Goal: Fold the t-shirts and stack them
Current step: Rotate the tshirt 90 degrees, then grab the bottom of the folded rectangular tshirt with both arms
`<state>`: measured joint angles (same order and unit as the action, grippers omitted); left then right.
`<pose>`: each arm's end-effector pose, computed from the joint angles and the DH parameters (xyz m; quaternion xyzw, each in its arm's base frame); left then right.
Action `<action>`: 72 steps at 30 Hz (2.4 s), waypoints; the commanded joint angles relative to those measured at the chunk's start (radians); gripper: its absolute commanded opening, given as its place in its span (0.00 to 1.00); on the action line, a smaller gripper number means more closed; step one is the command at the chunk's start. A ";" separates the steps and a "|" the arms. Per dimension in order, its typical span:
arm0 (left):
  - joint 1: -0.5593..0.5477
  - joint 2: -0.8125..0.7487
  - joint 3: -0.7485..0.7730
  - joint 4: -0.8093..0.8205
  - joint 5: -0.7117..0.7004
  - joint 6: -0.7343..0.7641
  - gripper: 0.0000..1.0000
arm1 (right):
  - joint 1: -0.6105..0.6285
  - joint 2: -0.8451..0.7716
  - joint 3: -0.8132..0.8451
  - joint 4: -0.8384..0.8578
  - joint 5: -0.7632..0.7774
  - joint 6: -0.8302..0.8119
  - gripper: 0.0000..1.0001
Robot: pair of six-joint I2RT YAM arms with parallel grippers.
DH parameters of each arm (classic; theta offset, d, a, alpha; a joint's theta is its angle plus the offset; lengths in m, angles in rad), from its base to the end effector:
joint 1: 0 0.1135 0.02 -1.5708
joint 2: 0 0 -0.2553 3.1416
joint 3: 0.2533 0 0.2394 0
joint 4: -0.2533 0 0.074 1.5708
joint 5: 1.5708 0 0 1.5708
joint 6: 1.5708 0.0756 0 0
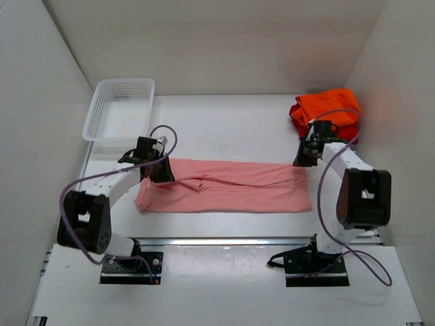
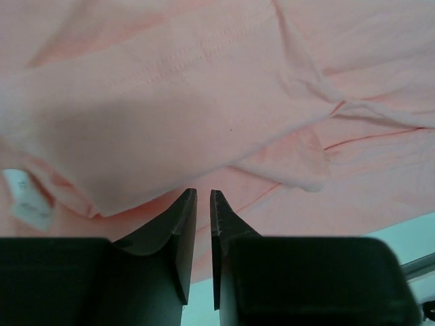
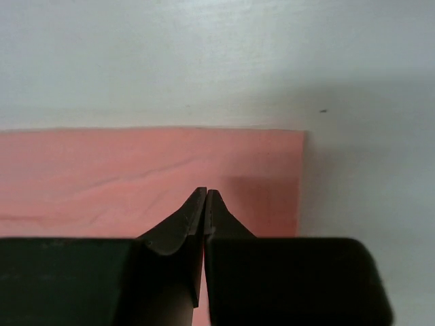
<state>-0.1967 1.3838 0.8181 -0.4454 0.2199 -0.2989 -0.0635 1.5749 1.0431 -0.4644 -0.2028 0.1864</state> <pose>0.2702 -0.0707 0.1655 -0.0185 0.9556 -0.1696 0.2403 0.3320 -0.0059 0.1787 0.0905 0.9502 0.1142 0.2754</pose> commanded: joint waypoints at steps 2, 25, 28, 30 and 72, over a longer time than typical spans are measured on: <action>-0.062 0.156 0.003 0.077 -0.023 -0.077 0.24 | 0.017 0.114 0.009 -0.025 0.002 0.021 0.00; -0.104 1.321 1.654 -0.299 0.248 -0.069 0.13 | 0.708 -0.037 -0.339 0.090 0.073 0.762 0.00; -0.135 1.360 1.749 -0.280 0.259 -0.080 0.15 | 0.826 0.045 -0.313 0.135 0.023 0.731 0.00; -0.136 1.417 1.840 -0.260 0.282 -0.111 0.14 | 0.881 0.086 -0.304 0.180 -0.004 0.707 0.00; -0.310 -0.211 -0.261 0.075 0.282 -0.176 0.46 | 0.582 -0.688 -0.701 0.105 -0.168 0.539 0.43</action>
<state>-0.4873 1.2900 0.6762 -0.4595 0.5064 -0.3992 0.5140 0.9207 0.3721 -0.4324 -0.2516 0.7433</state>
